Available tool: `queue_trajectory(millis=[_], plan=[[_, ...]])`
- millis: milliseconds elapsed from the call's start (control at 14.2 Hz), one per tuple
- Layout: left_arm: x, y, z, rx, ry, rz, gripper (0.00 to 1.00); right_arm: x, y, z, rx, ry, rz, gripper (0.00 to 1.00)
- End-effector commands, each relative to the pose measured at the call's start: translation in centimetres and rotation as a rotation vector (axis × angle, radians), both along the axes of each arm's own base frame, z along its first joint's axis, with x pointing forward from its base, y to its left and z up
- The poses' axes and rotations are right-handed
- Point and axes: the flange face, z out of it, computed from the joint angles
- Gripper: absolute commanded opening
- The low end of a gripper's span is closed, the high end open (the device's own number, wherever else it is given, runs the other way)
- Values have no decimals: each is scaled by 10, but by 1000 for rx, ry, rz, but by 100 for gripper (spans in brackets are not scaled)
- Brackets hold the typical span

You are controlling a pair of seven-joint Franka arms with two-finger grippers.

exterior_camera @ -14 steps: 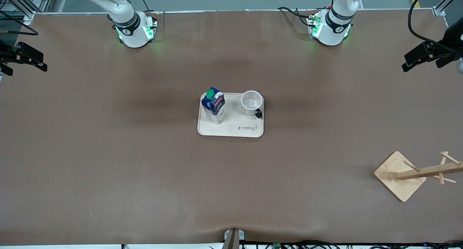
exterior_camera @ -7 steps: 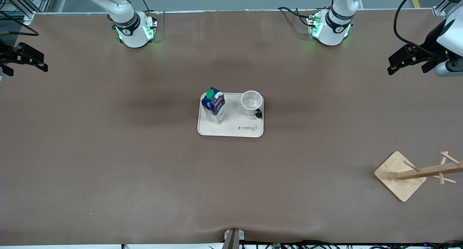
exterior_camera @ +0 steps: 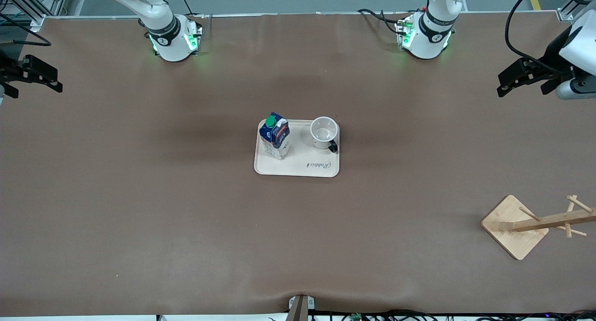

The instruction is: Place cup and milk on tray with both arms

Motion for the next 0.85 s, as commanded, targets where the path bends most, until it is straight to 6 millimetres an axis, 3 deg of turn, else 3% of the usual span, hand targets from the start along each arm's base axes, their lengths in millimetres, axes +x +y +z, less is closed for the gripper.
queue_trajectory(millis=[0, 775], plan=[[-5, 2, 8, 1, -6, -2, 100, 0, 1, 6, -3, 0, 7, 100], [-10, 2, 16, 3, 7, -3, 100, 0, 0, 5, -1, 0, 7, 100]])
